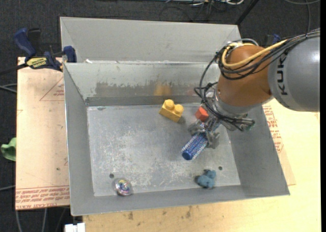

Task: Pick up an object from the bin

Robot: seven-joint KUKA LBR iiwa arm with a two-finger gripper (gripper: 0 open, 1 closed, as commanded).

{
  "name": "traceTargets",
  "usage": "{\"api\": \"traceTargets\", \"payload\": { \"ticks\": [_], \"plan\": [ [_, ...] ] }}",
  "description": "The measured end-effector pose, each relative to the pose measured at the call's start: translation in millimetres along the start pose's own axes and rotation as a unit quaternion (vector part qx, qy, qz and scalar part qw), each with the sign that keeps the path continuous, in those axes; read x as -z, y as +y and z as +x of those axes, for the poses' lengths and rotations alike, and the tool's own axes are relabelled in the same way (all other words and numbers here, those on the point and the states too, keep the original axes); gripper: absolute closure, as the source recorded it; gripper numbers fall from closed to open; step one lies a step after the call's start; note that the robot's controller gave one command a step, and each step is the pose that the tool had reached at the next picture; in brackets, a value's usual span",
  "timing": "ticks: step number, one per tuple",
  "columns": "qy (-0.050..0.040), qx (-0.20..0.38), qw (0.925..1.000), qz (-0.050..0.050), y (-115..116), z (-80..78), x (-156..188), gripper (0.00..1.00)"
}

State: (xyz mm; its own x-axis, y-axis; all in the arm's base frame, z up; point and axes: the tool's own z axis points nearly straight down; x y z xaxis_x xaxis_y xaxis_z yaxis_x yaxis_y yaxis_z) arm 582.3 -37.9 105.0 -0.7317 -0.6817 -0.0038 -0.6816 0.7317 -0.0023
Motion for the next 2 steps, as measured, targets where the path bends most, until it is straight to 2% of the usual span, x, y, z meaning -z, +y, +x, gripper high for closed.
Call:
{"api": "traceTargets", "payload": {
  "ticks": [1, 2],
  "plan": [
    [0.0008, -0.001, 1.0000, -0.001, 0, -0.6, 6, 1.00],
    [-0.0019, -0.002, 1.0000, 0.002, -1, -3.0, 87, 1.00]
  ]
}}
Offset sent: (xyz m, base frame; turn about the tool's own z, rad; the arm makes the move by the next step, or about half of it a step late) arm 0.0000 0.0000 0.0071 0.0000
